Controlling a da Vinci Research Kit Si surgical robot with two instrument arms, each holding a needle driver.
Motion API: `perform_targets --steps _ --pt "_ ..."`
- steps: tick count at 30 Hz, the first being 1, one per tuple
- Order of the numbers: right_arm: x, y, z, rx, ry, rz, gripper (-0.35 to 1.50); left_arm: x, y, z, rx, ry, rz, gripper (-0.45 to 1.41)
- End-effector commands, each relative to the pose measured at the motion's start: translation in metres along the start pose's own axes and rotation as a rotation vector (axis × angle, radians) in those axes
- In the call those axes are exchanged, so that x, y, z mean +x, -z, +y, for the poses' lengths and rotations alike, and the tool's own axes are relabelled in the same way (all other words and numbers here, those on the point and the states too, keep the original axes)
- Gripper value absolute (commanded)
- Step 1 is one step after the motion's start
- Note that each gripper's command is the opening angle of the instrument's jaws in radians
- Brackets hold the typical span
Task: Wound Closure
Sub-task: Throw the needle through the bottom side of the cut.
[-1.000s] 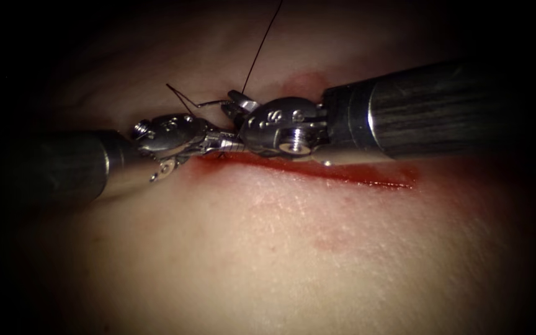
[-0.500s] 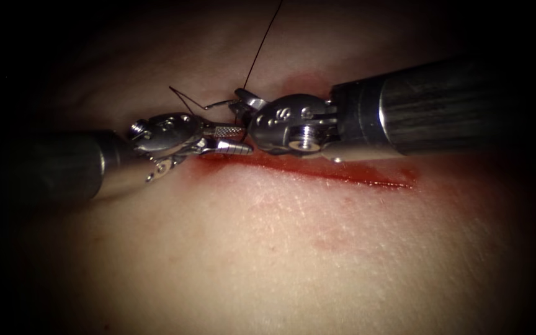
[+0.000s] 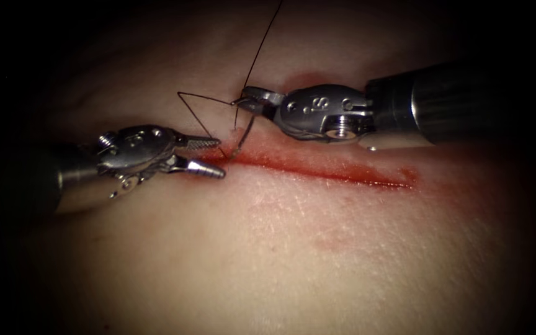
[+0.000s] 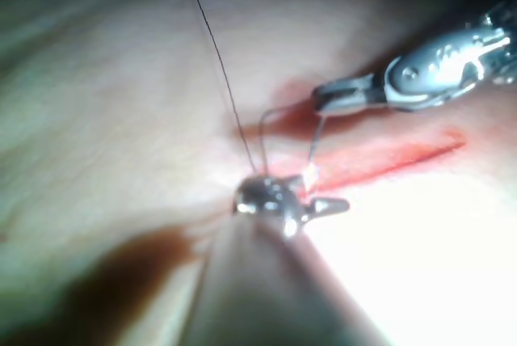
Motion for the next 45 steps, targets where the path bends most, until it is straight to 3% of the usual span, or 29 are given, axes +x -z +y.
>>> perform_targets --steps 1,8,16,31,45 --pt "-0.0011 -0.0013 0.0 0.016 0.007 0.015 -0.35 -0.0005 -0.0004 -0.0002 -0.009 -0.003 -0.009 0.44" --pt "-0.0023 -0.0036 -0.0006 0.049 0.119 0.014 -0.35 -0.0015 0.0018 0.0003 -0.027 -0.019 -0.042 0.44" --pt "-0.0016 -0.0055 -0.0023 0.045 0.426 -0.071 -0.35 -0.0028 0.0024 -0.0004 -0.004 -0.033 -0.053 0.44" --pt "-0.0023 -0.0074 -0.0047 0.026 0.509 -0.059 -0.35 -0.0029 0.002 -0.0005 0.002 -0.034 -0.052 0.43" --pt "-0.0036 -0.0086 -0.0049 -0.01 0.615 -0.049 -0.35 -0.003 0.0021 -0.0004 0.001 -0.036 -0.053 0.43"
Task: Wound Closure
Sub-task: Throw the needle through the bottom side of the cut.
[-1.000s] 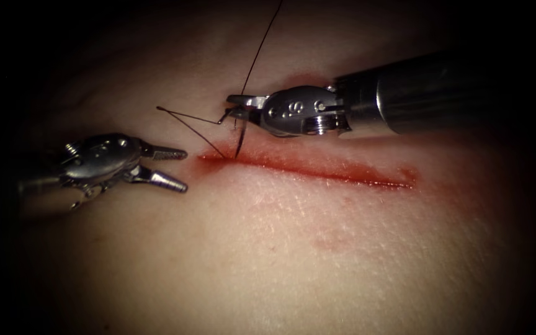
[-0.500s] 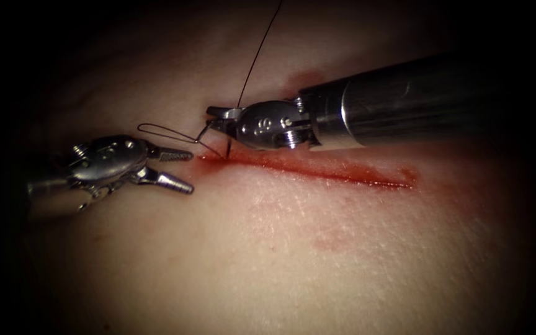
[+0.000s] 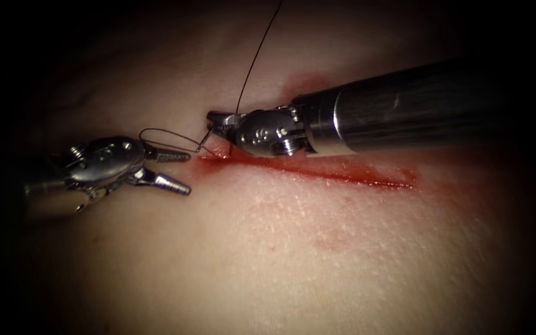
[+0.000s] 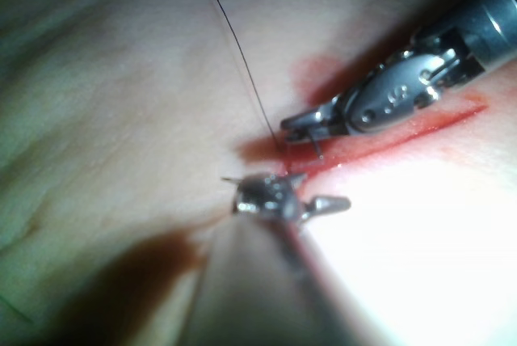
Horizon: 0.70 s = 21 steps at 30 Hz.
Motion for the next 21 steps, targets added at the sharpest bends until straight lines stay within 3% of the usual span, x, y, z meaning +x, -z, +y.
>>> perform_targets --steps 1,21 --pt "0.0002 -0.0008 -0.0005 0.0 0.002 0.002 -0.35 -0.0003 -0.0007 -0.0005 -0.002 0.0 0.0 0.43" --pt "0.002 0.0001 -0.0024 0.085 -0.3 0.116 -0.35 -0.0002 -0.0007 -0.0009 0.011 0.002 0.001 0.43"
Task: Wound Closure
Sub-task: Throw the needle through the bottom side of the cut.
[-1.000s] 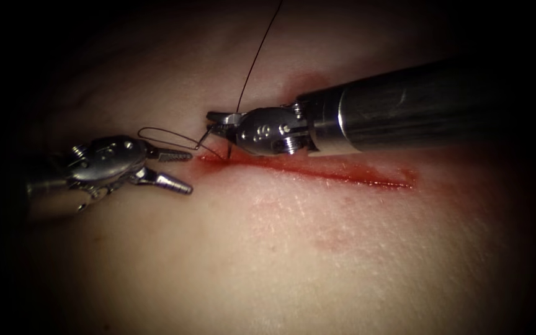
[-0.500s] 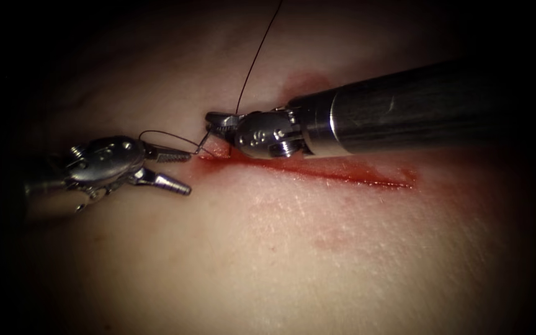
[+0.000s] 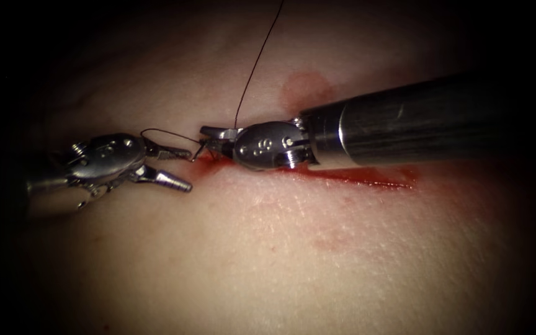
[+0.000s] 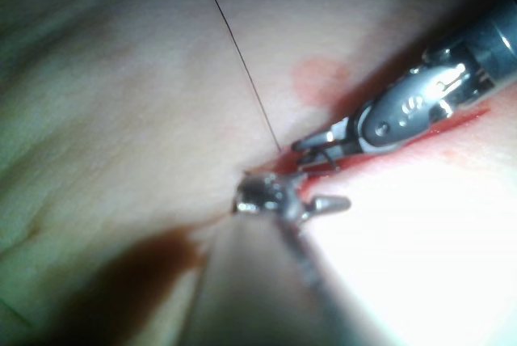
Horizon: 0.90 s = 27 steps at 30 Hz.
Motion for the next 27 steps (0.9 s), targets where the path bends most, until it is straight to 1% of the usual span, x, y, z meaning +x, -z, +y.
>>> perform_targets --steps 1,4,14,19,22,25,27 --pt "-0.0004 -0.0008 -0.0008 0.018 -0.022 0.001 -0.35 -0.0003 -0.0007 -0.0005 -0.001 0.0 0.0 0.43" --pt "-0.0005 -0.0007 -0.0007 0.038 -0.057 0.003 -0.35 -0.0003 -0.0007 -0.0005 -0.001 0.0 0.0 0.43" --pt "-0.001 -0.0004 0.0014 0.098 -0.152 -0.026 -0.35 -0.0005 -0.0009 -0.0004 0.004 -0.002 0.0 0.42" --pt "-0.0018 -0.0006 0.0018 0.131 -0.281 -0.025 -0.35 -0.0006 -0.001 -0.0003 0.006 -0.003 0.0 0.42" --pt "-0.0022 -0.0008 0.002 0.177 -0.38 -0.031 -0.35 -0.0006 -0.0011 -0.0004 0.007 -0.003 0.0 0.41" --pt "-0.0024 -0.001 0.0019 0.206 -0.451 -0.015 -0.35 -0.0006 -0.0012 -0.0004 0.008 -0.002 0.0 0.41" --pt "-0.0025 -0.0011 0.0018 0.228 -0.459 -0.013 -0.35 -0.0006 -0.0012 -0.0004 0.008 -0.002 0.0 0.41"
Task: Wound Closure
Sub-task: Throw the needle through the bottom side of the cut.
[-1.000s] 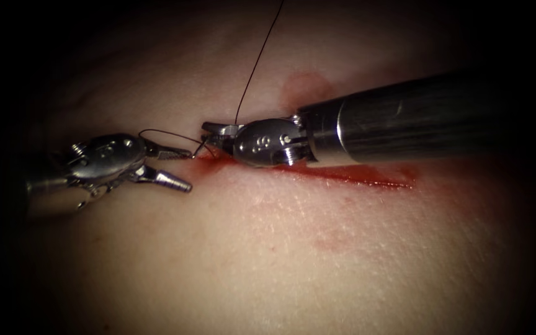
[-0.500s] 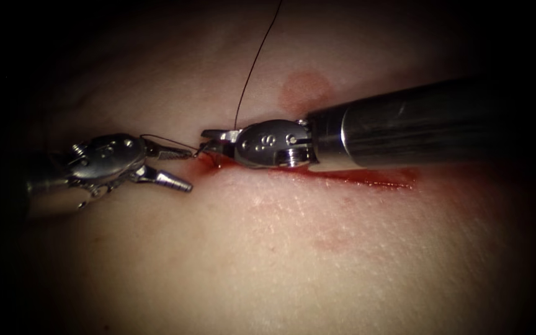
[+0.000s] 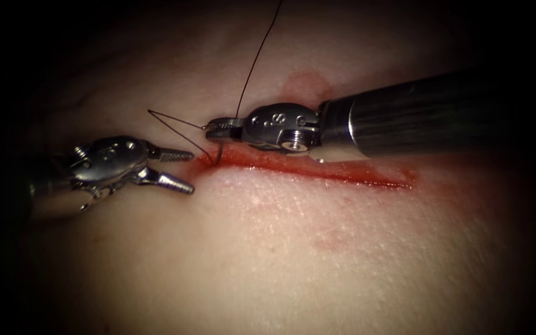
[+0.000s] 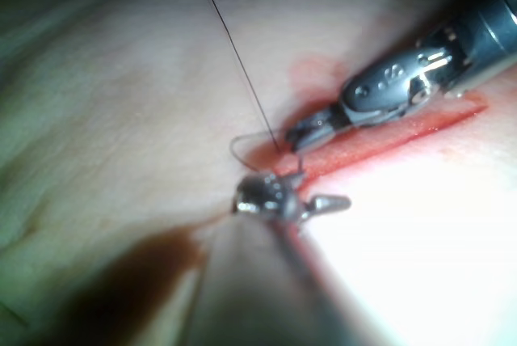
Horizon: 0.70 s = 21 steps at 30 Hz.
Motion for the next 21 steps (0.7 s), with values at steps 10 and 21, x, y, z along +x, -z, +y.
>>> perform_targets --steps 10,21 --pt "-0.0007 -0.0016 -0.0012 0.086 -0.022 -0.057 -0.35 -0.0003 -0.0006 -0.0004 -0.002 0.001 0.0 0.41" --pt "-0.0004 -0.0014 -0.001 0.08 0.083 -0.094 -0.35 -0.0003 -0.0007 -0.0005 -0.002 0.001 0.001 0.41"
